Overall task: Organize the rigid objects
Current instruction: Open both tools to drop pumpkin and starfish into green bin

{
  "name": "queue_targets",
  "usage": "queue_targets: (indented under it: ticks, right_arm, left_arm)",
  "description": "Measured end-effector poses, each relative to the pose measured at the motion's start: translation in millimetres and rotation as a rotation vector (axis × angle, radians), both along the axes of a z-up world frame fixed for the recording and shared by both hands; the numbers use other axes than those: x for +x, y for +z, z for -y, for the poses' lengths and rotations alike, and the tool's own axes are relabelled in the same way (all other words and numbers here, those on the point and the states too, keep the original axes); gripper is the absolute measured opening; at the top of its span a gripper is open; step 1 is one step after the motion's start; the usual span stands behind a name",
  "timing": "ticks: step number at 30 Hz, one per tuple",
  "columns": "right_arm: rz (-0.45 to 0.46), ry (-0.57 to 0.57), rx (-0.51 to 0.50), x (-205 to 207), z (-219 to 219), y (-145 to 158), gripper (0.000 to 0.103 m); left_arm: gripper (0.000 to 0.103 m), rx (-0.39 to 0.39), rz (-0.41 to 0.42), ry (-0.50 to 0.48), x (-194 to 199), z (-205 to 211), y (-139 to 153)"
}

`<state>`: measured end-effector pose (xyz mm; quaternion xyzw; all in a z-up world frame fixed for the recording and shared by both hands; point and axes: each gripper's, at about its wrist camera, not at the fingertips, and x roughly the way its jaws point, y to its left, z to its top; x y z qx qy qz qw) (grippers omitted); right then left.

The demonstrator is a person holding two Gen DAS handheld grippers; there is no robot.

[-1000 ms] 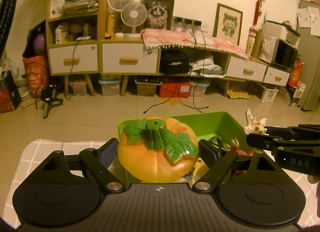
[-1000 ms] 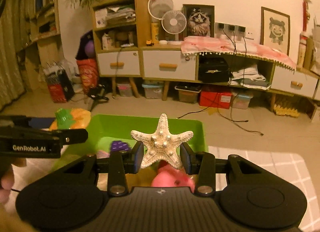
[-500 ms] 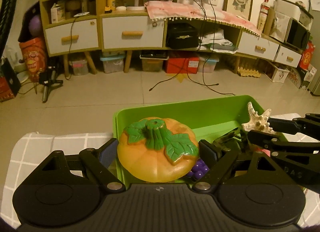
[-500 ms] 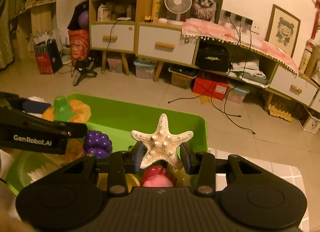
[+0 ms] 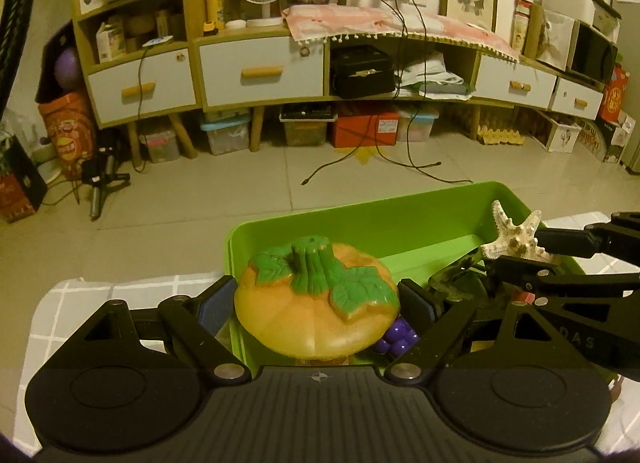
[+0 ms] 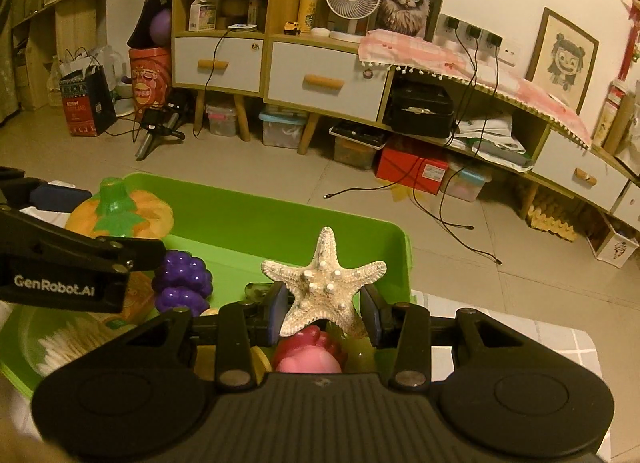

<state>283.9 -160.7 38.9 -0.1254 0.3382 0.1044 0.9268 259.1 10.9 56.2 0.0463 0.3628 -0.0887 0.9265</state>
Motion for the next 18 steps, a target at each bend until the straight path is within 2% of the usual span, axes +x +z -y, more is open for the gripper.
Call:
queue_targets:
  ticks: [1,4,5,18]
  right_arm:
    - [0.004,-0.001,-0.001,-0.5,-0.5,0.8,0.018]
    - [0.002,-0.01,-0.013,-2.0,-0.9,2.5,0.034]
    - [0.004,-0.014,-0.017,-3.3,-0.5,3.5,0.035]
    - [0.052,-0.081,0.042,-44.0,18.4,43.6,0.04]
  left_arm:
    - [0.09,0.009,0.0,-0.001,-0.1,1.2,-0.6]
    - [0.097,0.029,-0.002,0.012,-1.4,3.8,-2.1]
    - [0.098,0.027,-0.001,0.015,-2.4,3.9,-1.8]
    - [0.101,-0.013,0.075,0.023,-43.1,4.7,35.4]
